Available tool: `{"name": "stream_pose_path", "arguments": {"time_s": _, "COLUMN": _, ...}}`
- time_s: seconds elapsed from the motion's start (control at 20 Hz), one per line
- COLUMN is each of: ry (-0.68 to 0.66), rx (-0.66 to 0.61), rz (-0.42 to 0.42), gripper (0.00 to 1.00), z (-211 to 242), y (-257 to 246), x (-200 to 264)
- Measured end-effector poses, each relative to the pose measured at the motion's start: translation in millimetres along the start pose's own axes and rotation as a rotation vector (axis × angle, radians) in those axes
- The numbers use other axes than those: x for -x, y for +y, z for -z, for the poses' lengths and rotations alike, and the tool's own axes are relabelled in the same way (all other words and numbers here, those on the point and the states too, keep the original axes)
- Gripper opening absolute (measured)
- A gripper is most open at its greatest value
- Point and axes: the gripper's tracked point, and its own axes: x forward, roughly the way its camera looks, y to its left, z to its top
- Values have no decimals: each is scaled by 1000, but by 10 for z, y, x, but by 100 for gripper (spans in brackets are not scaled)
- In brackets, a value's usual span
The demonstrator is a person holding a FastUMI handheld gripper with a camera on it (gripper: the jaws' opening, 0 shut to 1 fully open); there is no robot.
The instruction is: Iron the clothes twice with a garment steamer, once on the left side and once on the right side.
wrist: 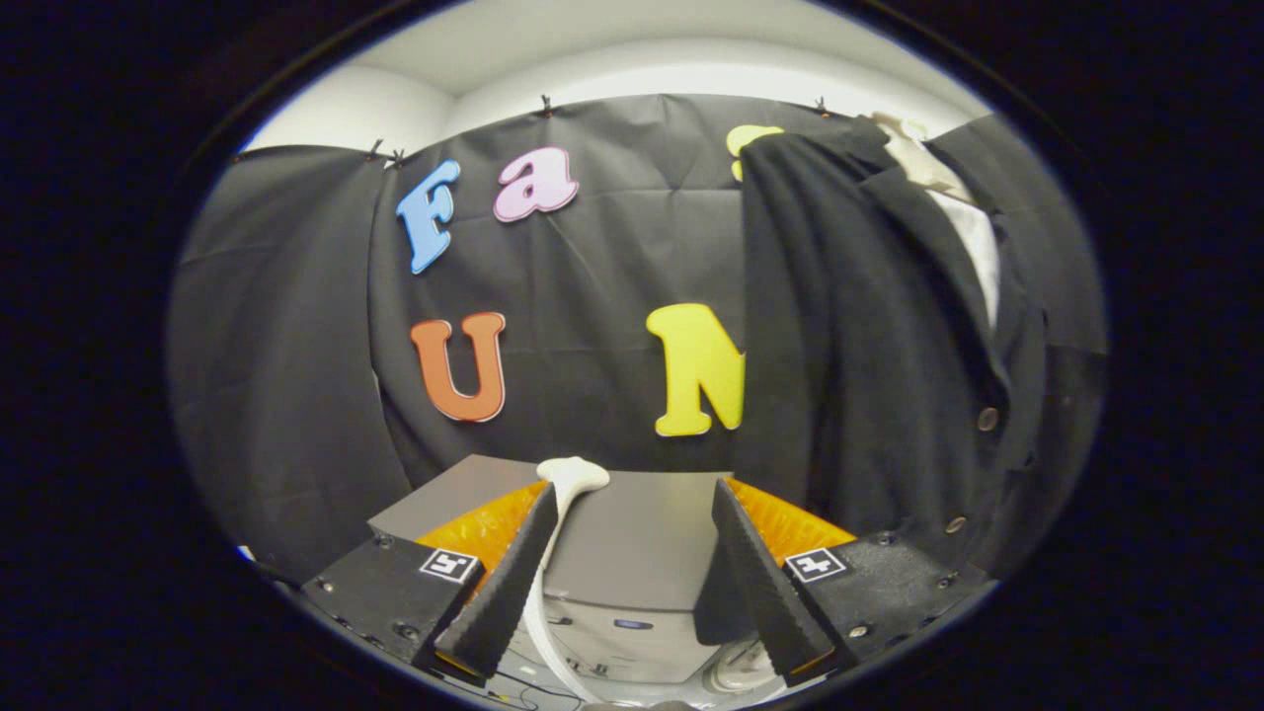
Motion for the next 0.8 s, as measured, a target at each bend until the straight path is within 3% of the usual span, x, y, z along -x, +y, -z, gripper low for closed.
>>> {"name": "stream_pose_path", "arguments": {"time_s": 0.25, "ry": 143, "rx": -10, "rz": -56, "gripper": 98, "z": 214, "y": 524, "x": -893}}
{"name": "stream_pose_path", "arguments": {"time_s": 0.55, "ry": 364, "rx": -11, "rz": -18, "gripper": 97, "z": 720, "y": 710, "x": -1869}}
{"name": "stream_pose_path", "arguments": {"time_s": 0.8, "ry": 490, "rx": -15, "rz": 7, "gripper": 96, "z": 994, "y": 766, "x": -2217}}
